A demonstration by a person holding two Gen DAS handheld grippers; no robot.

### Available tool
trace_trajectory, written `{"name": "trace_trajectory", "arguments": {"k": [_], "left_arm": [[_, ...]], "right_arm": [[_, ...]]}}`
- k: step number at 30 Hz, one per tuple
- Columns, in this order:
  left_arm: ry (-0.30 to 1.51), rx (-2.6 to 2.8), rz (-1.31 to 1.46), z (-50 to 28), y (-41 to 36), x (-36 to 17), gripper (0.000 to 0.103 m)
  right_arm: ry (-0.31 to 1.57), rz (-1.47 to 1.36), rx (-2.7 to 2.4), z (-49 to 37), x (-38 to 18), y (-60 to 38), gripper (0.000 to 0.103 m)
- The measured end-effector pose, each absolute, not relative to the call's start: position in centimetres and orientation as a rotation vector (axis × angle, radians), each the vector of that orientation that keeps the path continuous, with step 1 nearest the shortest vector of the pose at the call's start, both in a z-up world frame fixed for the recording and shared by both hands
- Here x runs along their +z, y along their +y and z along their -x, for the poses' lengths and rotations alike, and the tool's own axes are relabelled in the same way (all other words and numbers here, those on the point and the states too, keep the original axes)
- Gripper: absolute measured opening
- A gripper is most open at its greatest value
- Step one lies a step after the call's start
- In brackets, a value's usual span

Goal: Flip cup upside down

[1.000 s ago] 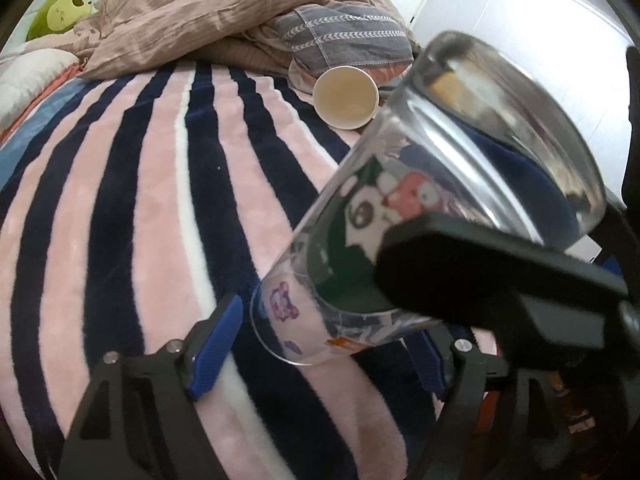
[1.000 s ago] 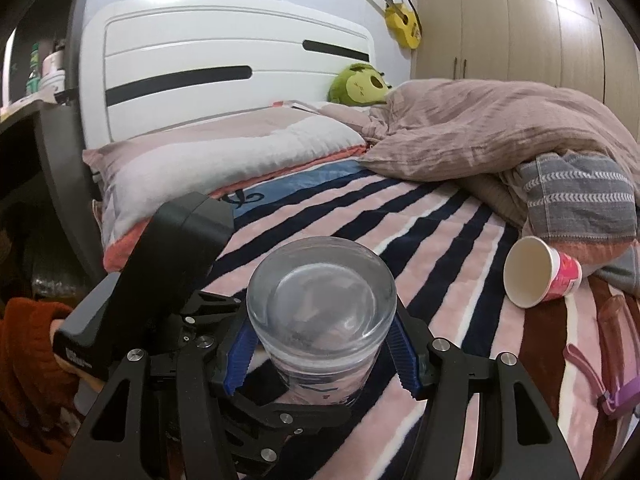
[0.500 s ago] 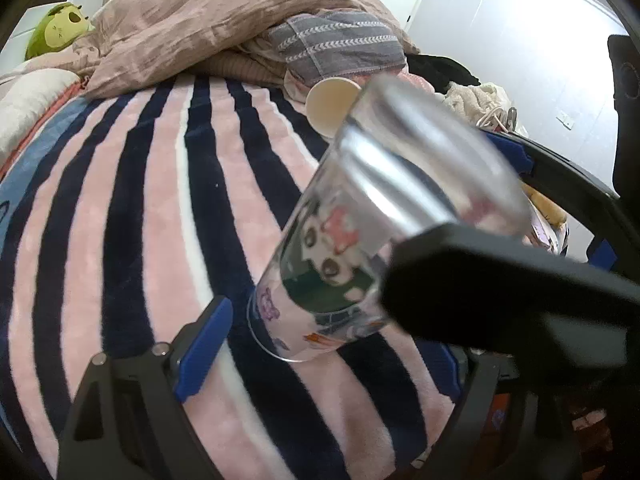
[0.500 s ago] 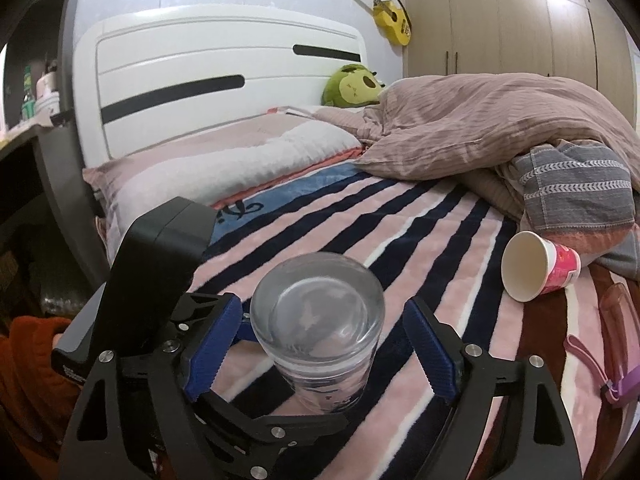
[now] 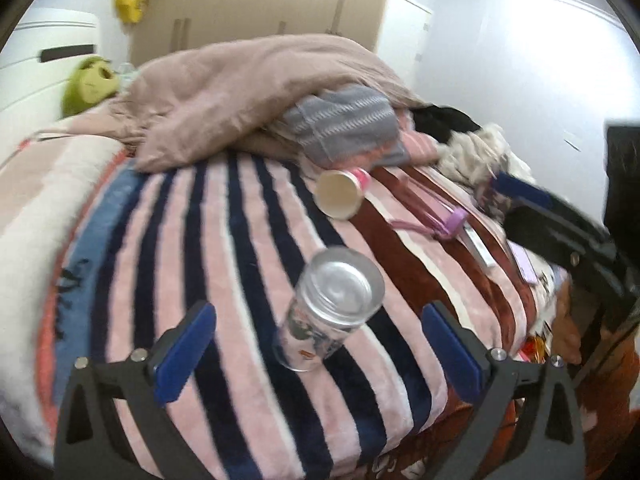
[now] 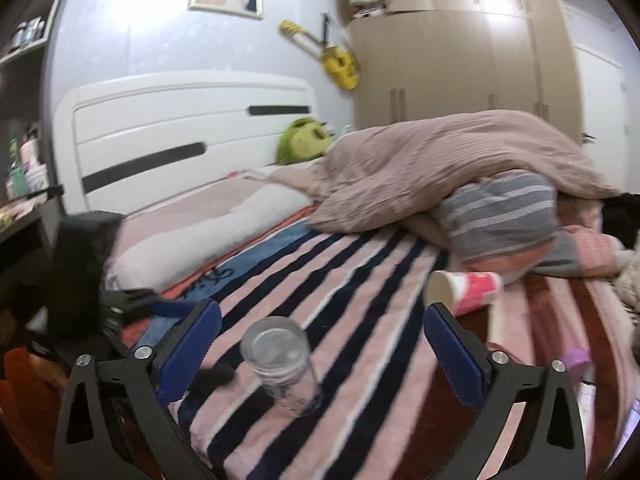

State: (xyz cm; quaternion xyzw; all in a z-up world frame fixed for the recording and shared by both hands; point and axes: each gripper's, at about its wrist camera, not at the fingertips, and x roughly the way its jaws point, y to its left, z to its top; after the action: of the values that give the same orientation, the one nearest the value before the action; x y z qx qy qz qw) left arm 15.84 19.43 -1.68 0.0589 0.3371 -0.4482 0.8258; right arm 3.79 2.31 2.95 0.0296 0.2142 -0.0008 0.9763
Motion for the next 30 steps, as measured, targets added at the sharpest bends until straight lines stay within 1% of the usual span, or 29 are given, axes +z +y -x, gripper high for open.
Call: {"name": "trace_trajectory", "arguments": {"k": [4, 9, 30], "left_arm": [[0.7, -0.841, -0.1, -15.7, 21.0, 0.4, 0.102], [0.699, -0.749, -0.089, -15.6, 22.4, 1.4, 0.102], [0.706, -0.705, -0.085, -14.8, 22.9, 1.2, 0.102]], "right_arm": [[0.422, -0.075, -0.057, -2.0, 3.6, 1.8, 0.103], [0.433, -0.099, -0.08, -0.4, 3.1, 2.1, 0.103], [0.456, -0.118, -0.08, 0.8, 2.7, 2.3, 0.103]]}}
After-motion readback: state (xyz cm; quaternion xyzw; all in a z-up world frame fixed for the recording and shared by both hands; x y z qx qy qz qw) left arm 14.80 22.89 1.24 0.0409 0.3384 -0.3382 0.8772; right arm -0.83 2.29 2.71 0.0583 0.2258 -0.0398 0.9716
